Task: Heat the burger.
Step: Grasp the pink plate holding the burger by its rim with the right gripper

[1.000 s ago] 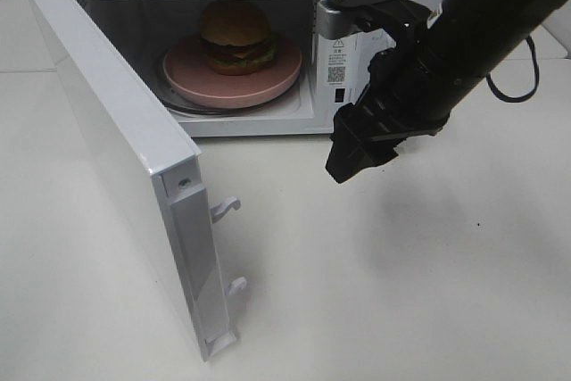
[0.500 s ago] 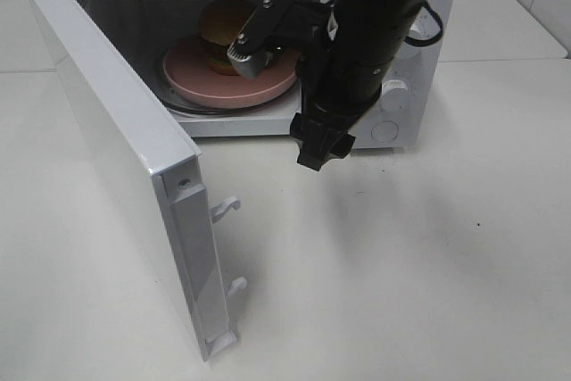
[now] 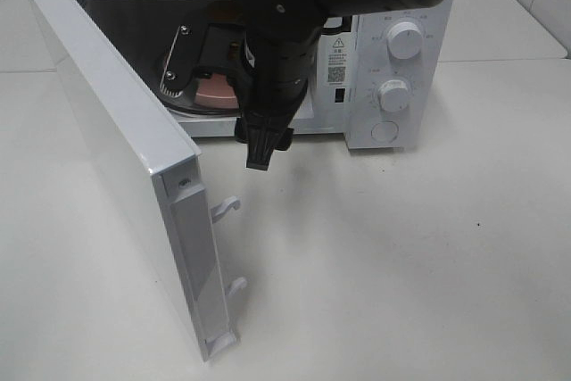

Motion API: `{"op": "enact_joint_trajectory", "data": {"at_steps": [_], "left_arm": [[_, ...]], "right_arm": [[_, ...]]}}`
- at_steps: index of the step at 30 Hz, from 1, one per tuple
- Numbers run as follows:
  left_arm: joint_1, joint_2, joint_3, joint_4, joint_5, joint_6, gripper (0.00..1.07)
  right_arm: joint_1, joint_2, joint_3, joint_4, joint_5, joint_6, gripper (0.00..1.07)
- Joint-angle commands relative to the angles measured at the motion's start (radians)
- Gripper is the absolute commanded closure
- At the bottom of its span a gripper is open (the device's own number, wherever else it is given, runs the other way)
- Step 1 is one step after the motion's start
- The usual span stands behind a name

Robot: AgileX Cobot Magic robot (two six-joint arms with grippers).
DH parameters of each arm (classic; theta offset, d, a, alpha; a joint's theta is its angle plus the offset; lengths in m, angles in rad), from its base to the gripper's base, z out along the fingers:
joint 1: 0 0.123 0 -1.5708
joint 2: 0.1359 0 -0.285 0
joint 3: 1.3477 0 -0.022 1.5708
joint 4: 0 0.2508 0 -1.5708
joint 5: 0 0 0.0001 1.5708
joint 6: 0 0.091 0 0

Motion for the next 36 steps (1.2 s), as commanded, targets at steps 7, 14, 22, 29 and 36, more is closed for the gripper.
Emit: {"op": "enact_joint_trajectory", "data": {"at_steps": [7, 14, 22, 29, 36], "left_arm": [[0.003, -0.019, 0.001, -0.004, -0.014, -0.006, 1.06], [0.003, -0.019, 0.001, -0.004, -0.014, -0.006, 1.06], [0.003, -0.019, 0.001, -0.004, -0.014, -0.006, 1.06], [0.003, -0.019, 0.001, -0.004, -0.014, -0.006, 1.06], [0.004, -0.019, 0.001, -0.004, -0.014, -0.006, 1.06]], "right_arm": [[0.01, 0.129, -0.118, -0.213, -0.031, 0.149, 0.4], [0.01, 0.184, -0.142, -0.341, -0.085, 0.204, 0.4], [-0.017, 0.248, -0.206, -0.379, -0.133, 0.274, 0.4], [-0.024, 0.303, -0.259, -0.379, -0.177, 0.273, 0.42], [-0.024, 0.351, -0.292, -0.405, -0.182, 0.27, 0.5]]}}
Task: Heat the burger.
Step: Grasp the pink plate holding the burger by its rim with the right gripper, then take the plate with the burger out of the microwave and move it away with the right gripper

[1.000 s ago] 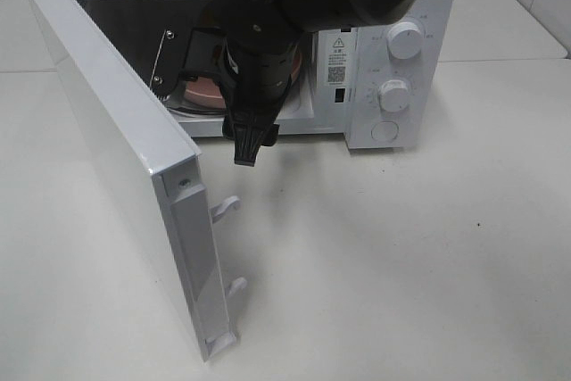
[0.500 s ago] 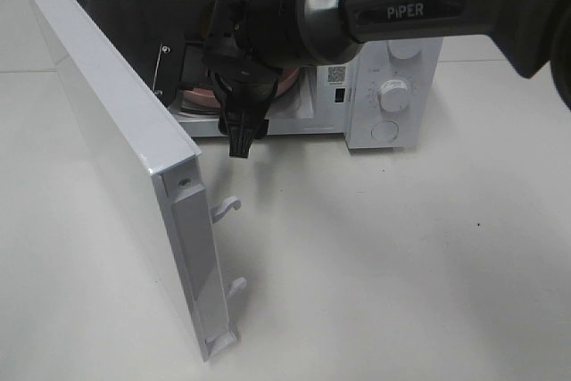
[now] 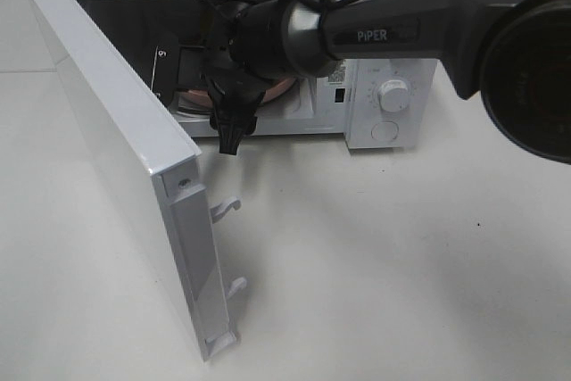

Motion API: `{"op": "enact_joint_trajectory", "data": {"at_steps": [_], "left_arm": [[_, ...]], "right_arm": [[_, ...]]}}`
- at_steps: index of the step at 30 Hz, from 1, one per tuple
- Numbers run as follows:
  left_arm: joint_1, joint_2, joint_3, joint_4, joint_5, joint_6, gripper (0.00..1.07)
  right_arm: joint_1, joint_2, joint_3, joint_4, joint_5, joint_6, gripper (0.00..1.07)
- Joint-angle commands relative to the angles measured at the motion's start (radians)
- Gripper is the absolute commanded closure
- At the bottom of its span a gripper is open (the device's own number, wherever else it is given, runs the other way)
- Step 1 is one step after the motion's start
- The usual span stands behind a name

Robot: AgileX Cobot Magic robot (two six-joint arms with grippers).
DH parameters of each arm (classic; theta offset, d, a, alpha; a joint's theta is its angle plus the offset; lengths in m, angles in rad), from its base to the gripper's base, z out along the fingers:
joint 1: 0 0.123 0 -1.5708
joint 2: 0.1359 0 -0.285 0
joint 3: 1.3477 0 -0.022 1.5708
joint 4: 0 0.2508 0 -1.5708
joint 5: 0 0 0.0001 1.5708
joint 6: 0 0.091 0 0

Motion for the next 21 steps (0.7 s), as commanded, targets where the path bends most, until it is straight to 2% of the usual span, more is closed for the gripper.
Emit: {"op": "enact_joint_trajectory", "data": {"at_steps": [1, 4, 6, 7, 9, 10, 14, 21], "left_arm": [[0.004, -0.019, 0.001, -0.004, -0.014, -0.006, 1.06], [0.004, -0.019, 0.001, -0.004, -0.014, -0.006, 1.06], [0.004, -0.019, 0.001, -0.004, -0.014, -0.006, 1.06], [0.004, -0.019, 0.001, -0.004, -0.014, -0.006, 1.06], [0.004, -0.019, 0.001, -0.004, -0.014, -0.006, 1.06], [0.004, -0.019, 0.001, -0.004, -0.014, -0.006, 1.06], [0.004, -0.019, 0.001, -0.004, -0.014, -0.006, 1.06], [0.004, -0.019, 0.001, -0.004, -0.014, -0.006, 1.06]], "right_arm": [[-0.002, 0.024, -0.01, -0.008, -0.01, 0.009, 0.55], [-0.002, 0.025, -0.01, -0.006, -0.009, 0.009, 0.59], [-0.002, 0.029, -0.01, -0.005, -0.003, 0.012, 0.76], [-0.002, 0.029, -0.01, -0.005, -0.003, 0.012, 0.76], [-0.002, 0.029, -0.01, -0.005, -0.003, 0.011, 0.89], [-0.002, 0.029, -0.01, -0.005, -0.003, 0.011, 0.89], [-0.002, 0.029, -0.01, -0.005, 0.006, 0.009, 1.05], [-0.002, 0.027, -0.01, 0.025, 0.02, -0.015, 1.07]]}}
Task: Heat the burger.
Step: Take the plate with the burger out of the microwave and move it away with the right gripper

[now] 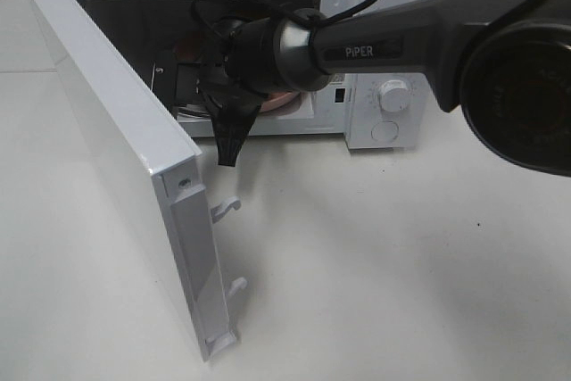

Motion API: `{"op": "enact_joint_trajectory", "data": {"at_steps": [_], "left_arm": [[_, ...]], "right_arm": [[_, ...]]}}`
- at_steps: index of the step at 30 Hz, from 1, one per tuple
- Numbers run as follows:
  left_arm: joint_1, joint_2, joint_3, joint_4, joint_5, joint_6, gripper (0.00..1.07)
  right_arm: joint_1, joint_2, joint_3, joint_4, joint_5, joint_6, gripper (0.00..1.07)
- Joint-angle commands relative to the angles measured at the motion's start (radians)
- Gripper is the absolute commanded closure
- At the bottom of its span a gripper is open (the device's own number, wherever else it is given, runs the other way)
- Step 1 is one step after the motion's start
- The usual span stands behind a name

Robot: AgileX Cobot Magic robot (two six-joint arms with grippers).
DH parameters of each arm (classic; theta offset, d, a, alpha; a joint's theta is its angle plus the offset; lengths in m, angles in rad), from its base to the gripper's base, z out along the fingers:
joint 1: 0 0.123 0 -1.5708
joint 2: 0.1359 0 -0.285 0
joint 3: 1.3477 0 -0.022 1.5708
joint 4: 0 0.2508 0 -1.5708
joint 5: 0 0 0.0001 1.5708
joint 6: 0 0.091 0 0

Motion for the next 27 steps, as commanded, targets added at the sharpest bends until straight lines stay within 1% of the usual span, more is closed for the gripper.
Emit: {"op": "enact_joint_trajectory", "data": {"at_steps": [1, 3, 6, 9, 16, 17, 18, 19, 21, 22, 23, 25, 27], "left_arm": [[0.001, -0.019, 0.001, -0.004, -0.014, -0.006, 1.06], [0.001, -0.019, 0.001, -0.004, -0.014, -0.006, 1.06], [0.001, -0.019, 0.001, -0.004, -0.014, -0.006, 1.06], [0.001, -0.019, 0.001, -0.004, -0.014, -0.006, 1.06], [0.001, -0.019, 0.001, -0.004, -0.014, -0.006, 1.06], [0.001, -0.019, 0.001, -0.004, -0.014, -0.006, 1.06], [0.001, -0.019, 0.001, -0.004, -0.014, -0.006, 1.06], [0.001, -0.019, 0.001, -0.004, -0.014, -0.006, 1.06], [0.001, -0.019, 0.001, -0.004, -0.014, -0.006, 1.06], [0.001, -0.019, 0.001, -0.004, -0.014, -0.006, 1.06], [0.001, -0.019, 0.001, -0.004, -0.014, -0.006, 1.06], [0.001, -0.019, 0.001, -0.004, -0.014, -0.006, 1.06], [0.001, -0.019, 0.001, -0.004, -0.014, -0.006, 1.06]], "right_arm": [[-0.004, -0.009, -0.006, 0.048, 0.026, -0.02, 1.07], [-0.003, -0.011, -0.006, 0.062, 0.026, -0.036, 1.07], [-0.001, -0.023, -0.006, 0.122, 0.029, -0.131, 1.07], [-0.001, -0.034, -0.005, 0.148, 0.04, -0.152, 1.07], [-0.001, -0.069, 0.013, 0.154, 0.052, -0.172, 1.07], [-0.001, -0.091, 0.035, 0.174, 0.039, -0.206, 1.07], [-0.001, -0.091, 0.035, 0.174, 0.039, -0.206, 1.07], [-0.001, -0.117, 0.067, 0.198, 0.02, -0.244, 1.07], [-0.001, -0.126, 0.082, 0.201, 0.01, -0.256, 1.07], [-0.001, -0.157, 0.126, 0.2, -0.016, -0.277, 1.07], [-0.001, -0.157, 0.126, 0.2, -0.016, -0.277, 1.07], [-0.001, -0.201, 0.187, 0.199, -0.057, -0.295, 1.07], [-0.001, -0.216, 0.207, 0.199, -0.069, -0.298, 1.07]]}}
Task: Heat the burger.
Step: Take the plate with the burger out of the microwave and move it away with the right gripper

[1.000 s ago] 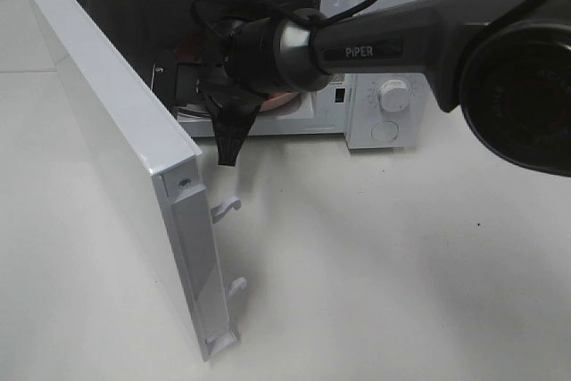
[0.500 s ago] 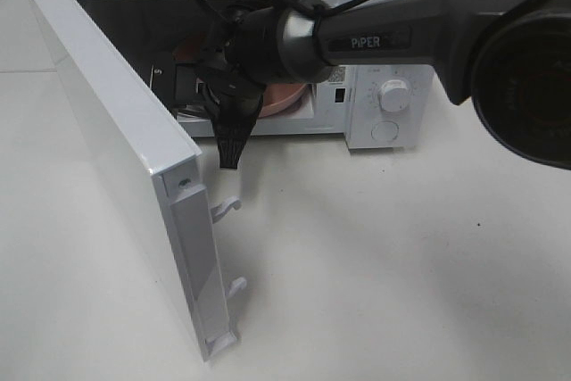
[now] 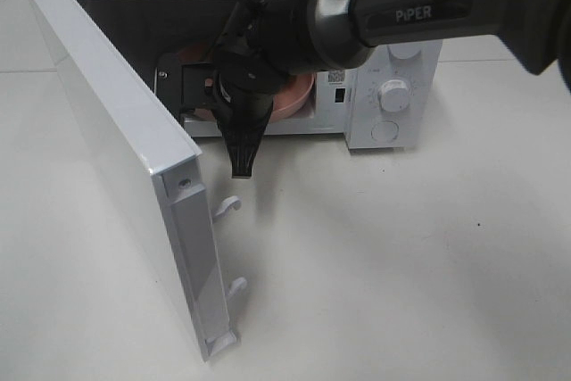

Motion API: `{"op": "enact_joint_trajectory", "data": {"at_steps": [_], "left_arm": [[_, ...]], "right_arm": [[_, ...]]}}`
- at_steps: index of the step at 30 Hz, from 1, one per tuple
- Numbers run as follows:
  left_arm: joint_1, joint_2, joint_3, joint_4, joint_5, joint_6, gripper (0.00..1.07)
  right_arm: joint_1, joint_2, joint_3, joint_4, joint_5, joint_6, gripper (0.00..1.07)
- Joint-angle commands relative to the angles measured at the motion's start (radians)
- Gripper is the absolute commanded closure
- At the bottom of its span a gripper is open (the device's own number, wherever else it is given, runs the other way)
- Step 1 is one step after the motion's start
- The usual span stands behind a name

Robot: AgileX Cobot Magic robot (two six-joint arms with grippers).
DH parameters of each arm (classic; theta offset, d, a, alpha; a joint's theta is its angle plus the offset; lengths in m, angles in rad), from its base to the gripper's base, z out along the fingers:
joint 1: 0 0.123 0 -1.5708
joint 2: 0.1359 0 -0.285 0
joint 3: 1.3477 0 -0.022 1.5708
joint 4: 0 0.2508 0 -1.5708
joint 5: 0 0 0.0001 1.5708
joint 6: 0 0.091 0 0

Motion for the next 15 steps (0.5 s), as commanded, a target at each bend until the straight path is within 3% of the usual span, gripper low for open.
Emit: {"op": "enact_joint_trajectory", "data": {"at_steps": [1, 15], "left_arm": [[0.001, -0.019, 0.001, -0.004, -0.014, -0.006, 1.06], [0.001, -0.019, 0.001, -0.004, -0.014, -0.006, 1.06]], "right_arm": [[-0.001, -0.075, 0.05, -0.036, -0.054, -0.021, 1.07], [-0.001, -0.244, 0.285, -0.044, -0.137, -0.122, 1.07]]}}
